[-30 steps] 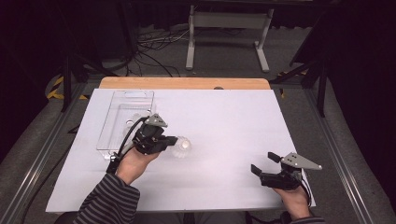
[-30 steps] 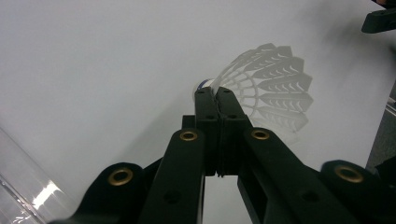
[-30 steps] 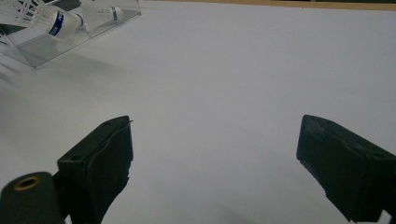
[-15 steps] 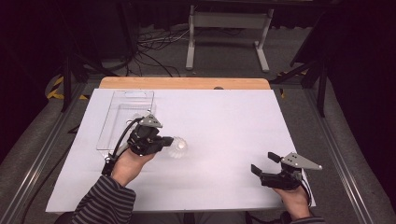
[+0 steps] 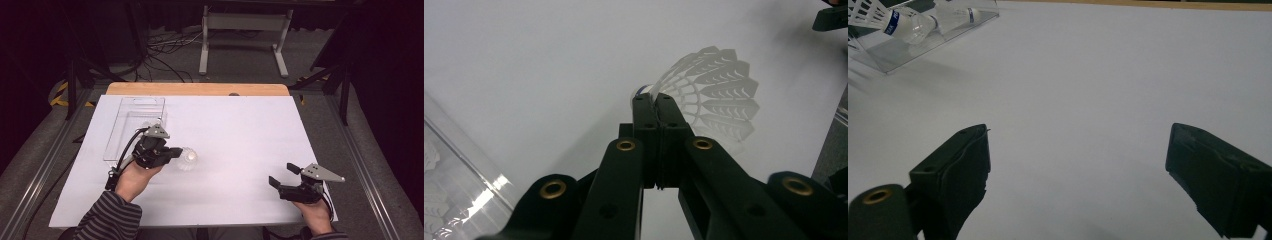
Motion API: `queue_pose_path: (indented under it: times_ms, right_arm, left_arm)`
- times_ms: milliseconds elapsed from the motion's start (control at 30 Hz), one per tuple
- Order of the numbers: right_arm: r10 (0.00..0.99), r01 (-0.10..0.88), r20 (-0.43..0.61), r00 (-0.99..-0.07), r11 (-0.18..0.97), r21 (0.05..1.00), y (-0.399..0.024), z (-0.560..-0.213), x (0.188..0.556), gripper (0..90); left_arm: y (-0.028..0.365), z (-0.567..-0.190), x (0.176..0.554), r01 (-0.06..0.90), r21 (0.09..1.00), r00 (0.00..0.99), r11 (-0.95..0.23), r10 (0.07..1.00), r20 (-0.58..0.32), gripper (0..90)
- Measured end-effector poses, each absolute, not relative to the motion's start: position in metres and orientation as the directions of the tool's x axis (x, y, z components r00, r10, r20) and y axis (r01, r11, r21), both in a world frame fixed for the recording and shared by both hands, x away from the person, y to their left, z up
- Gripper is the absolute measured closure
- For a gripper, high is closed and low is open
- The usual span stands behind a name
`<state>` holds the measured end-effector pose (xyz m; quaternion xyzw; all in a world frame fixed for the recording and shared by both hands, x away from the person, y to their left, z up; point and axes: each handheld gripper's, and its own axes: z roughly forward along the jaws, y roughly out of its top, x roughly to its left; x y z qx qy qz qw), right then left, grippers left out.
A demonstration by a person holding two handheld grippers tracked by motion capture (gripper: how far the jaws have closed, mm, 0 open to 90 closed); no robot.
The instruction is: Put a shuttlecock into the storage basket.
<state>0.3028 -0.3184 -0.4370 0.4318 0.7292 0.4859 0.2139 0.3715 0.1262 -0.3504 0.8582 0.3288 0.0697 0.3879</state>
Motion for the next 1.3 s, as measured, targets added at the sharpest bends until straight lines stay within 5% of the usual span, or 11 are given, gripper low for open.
queue_pose_path:
  times_ms: [1300]
  right_arm:
    - [0.840,0.424,0.107,-0.532,0.155,0.893,-0.318,-0.437,0.303,11.5]
  left_arm:
    - [0.171,-0.339,0.365,0.538,0.730,0.708,-0.422,0.696,-0.119,89.6]
